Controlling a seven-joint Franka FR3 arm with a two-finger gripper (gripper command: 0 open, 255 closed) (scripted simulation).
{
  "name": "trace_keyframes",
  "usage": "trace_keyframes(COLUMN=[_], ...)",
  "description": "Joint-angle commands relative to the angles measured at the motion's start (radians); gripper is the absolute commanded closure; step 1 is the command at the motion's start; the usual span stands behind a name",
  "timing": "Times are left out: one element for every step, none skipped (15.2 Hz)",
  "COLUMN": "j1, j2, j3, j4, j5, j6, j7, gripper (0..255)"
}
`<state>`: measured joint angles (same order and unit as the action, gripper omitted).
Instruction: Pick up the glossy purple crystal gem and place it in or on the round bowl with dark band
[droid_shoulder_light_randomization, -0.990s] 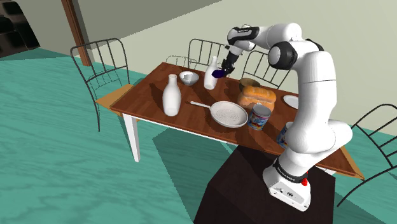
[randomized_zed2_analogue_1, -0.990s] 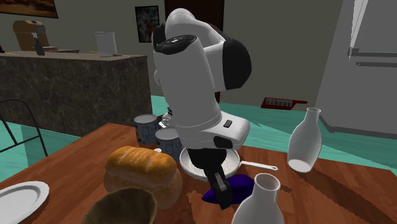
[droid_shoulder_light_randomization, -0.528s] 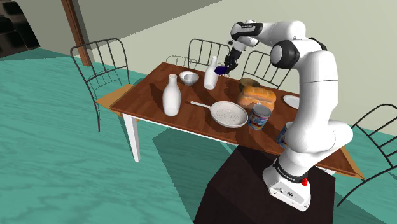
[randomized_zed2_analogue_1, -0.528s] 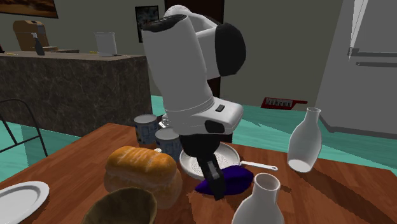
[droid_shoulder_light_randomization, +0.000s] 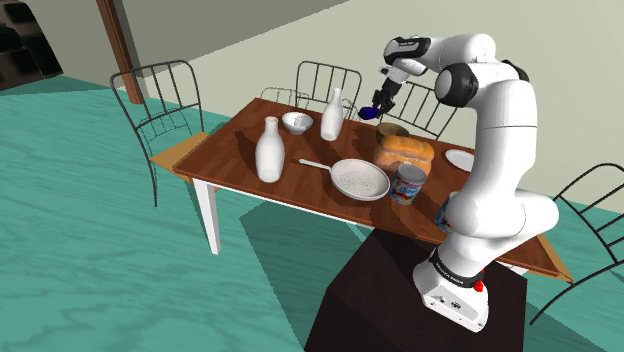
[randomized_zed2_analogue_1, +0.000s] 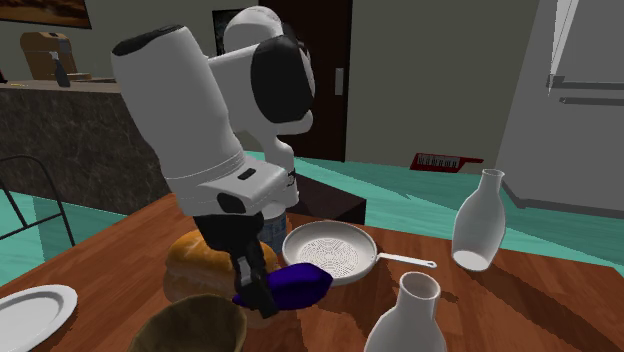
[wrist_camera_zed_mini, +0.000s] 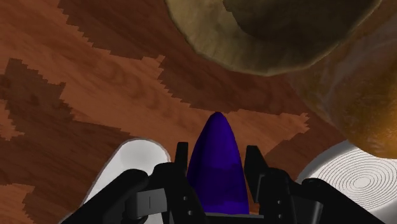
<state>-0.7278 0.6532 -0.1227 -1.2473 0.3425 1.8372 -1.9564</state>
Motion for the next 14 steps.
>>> trace_keyframes(j1=[-0.036,-0.052,-0.069,-0.086,-0.103,-0.12,-0.138,-0.156,-0.187,-0.186,-0.185,-0.184,-0.184,-0.183], j2=[0.014,0.021,0.029,0.038,0.048,0.06,0.073,0.088,0.117,0.118,0.12,0.122,0.124,0.126], j3=[-0.008,-0.011,-0.015,-0.018,-0.021,-0.024,-0.027,-0.029,-0.033,-0.033,-0.033,-0.033,-0.032,-0.032], j4=[0.027,0.039,0.052,0.068,0.085,0.105,0.128,0.153,0.203,0.192,0.181,0.171,0.161,0.152], j5=[0.002,0.003,0.004,0.005,0.006,0.007,0.008,0.009,0.01,0.011,0.012,0.013,0.014,0.015], j6=[-0.024,-0.034,-0.044,-0.055,-0.067,-0.08,-0.093,-0.108,-0.136,-0.124,-0.112,-0.1,-0.089,-0.078], j7=[-0.037,-0.054,-0.07,-0.087,-0.102,-0.118,-0.133,-0.147,-0.171,-0.174,-0.178,-0.181,-0.184,-0.187], gripper=[255,255,255,255,255,255,255,255,255,255,255,255,255,255])
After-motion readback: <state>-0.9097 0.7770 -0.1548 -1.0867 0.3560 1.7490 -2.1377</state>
